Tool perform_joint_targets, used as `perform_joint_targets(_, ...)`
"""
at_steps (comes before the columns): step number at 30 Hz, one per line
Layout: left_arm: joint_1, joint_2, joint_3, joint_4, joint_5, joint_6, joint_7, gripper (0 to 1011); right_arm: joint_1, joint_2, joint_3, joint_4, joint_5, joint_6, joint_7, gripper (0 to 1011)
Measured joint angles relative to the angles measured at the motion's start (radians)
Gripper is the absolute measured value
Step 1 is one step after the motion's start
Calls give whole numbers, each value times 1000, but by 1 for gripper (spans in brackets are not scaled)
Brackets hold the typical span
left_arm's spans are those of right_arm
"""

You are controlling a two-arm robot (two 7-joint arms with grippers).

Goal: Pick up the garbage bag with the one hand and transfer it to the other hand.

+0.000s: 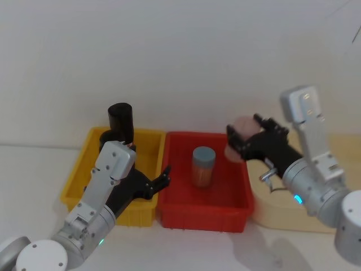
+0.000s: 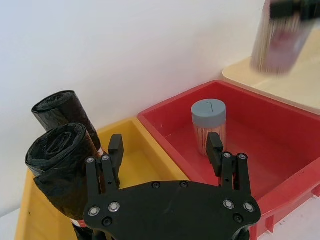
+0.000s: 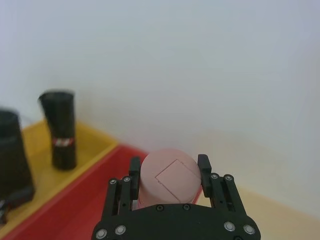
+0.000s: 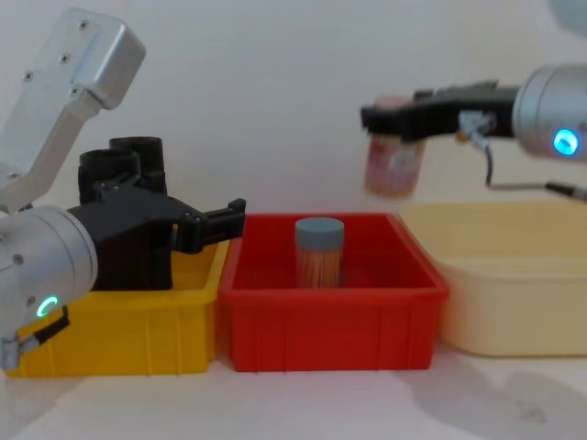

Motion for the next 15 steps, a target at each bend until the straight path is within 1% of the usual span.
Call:
perform_joint_targets(3,0,0,0,0,0,0,0,1001,5,2,22,-16,3,-7,-7,675)
perform_joint_targets(8,0,0,0,0,0,0,0,1001,9,10,69,-38,7,-11,-25,675)
perform_joint_targets(9,0,0,0,0,0,0,0,1001,9,10,69,-38,7,-11,-25,675)
perform_joint_targets(12,0,0,0,0,0,0,0,1001,5,18,94,-41,7,-3,-33,675)
perform_joint_targets(15,0,0,0,0,0,0,0,1001,-1,25,107,-40,6,10,-38,675)
